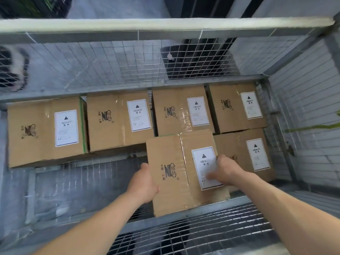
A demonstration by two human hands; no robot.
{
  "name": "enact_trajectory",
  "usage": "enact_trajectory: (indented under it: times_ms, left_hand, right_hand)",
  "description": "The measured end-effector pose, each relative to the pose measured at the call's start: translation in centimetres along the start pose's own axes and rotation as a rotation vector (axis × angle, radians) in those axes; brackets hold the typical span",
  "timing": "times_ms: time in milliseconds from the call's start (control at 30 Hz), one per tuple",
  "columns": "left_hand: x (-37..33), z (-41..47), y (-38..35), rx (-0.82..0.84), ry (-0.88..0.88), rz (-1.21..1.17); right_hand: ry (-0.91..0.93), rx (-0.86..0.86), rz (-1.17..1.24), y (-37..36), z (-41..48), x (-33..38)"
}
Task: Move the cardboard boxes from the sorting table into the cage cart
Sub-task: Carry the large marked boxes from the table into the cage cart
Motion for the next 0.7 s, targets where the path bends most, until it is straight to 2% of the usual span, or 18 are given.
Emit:
enact_trajectory:
  times_ms: [267, 433, 700]
  left_hand:
    - [0.8, 4.9, -4.1, 0.003, -0.016, 0.135]
    - [1.2, 6.7, -6.0, 0.036, 0.044, 0.171]
    - [0.0, 5.2, -3.9, 0.082, 0.031, 0.206]
  right_hand:
    - [-0.016, 0.025, -0.139, -1.5, 5.2, -0.7]
    - [0.022, 0.033, -0.221, -2.7, 7.1, -0.7]
    - [0.055, 0.005, -0.188, -1.3, 5.7, 0.4]
Point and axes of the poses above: each hand's wrist, its own z-axis towards the middle knuckle, its own y-axis out of the back of the hand, x = y × z, the point moved 6 cm from there along z, towards the middle knuckle, and after that the axes turned 1 degree about -x, right-handed, at the moved point
